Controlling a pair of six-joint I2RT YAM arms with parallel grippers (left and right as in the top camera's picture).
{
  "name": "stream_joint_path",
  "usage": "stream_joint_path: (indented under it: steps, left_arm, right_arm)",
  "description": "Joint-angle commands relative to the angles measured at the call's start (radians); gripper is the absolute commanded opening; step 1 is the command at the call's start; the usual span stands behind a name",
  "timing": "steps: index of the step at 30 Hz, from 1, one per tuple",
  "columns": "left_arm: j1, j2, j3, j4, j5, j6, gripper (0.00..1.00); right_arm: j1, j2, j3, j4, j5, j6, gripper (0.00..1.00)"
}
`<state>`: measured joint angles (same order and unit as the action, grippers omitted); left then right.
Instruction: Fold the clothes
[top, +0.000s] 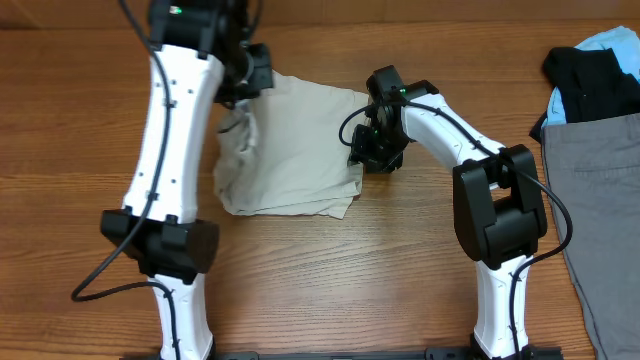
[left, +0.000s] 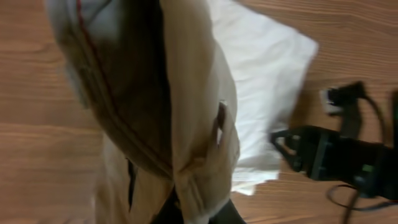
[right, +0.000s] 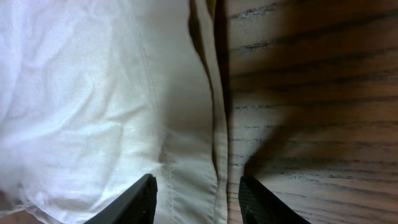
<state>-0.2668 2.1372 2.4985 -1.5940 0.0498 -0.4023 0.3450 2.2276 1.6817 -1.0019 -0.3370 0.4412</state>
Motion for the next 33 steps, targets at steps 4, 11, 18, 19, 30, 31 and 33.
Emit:
stream_joint_path:
  steps: [4,11,18,19,30,31,33]
  left_arm:
    - [-0.077,-0.005,-0.031,0.069,0.019,-0.078,0.04]
    - [-0.088,0.065,-0.074,0.126,0.023,-0.078,0.04]
    - [-0.100,0.120,-0.074,0.172,0.102,-0.077,0.04]
    - [-0.104,0.122,-0.074,0.178,0.101,-0.077,0.04]
    - [-0.167,0.132,-0.076,0.189,0.098,-0.047,0.11]
    - [-0.173,0.132,-0.077,0.189,0.094,-0.038,0.13]
    - [-0.181,0.132,-0.084,0.192,0.078,-0.038,0.14]
  right_arm:
    - [0.003,0.010,-0.008,0.003,-0.005,0.005,0.47]
    - [0.003,0.010,-0.008,0.002,-0.005,0.005,0.47]
    - [0.001,0.010,-0.008,0.002,0.035,0.005,0.47]
    - [0.000,0.010,-0.008,-0.001,0.050,0.005,0.48]
    - [-0.069,0.010,0.003,-0.047,0.066,-0.039,0.65]
    - [-0.082,0.009,0.009,-0.057,0.066,-0.046,0.68]
    - [-0.110,0.009,0.028,-0.089,0.066,-0.051,0.73]
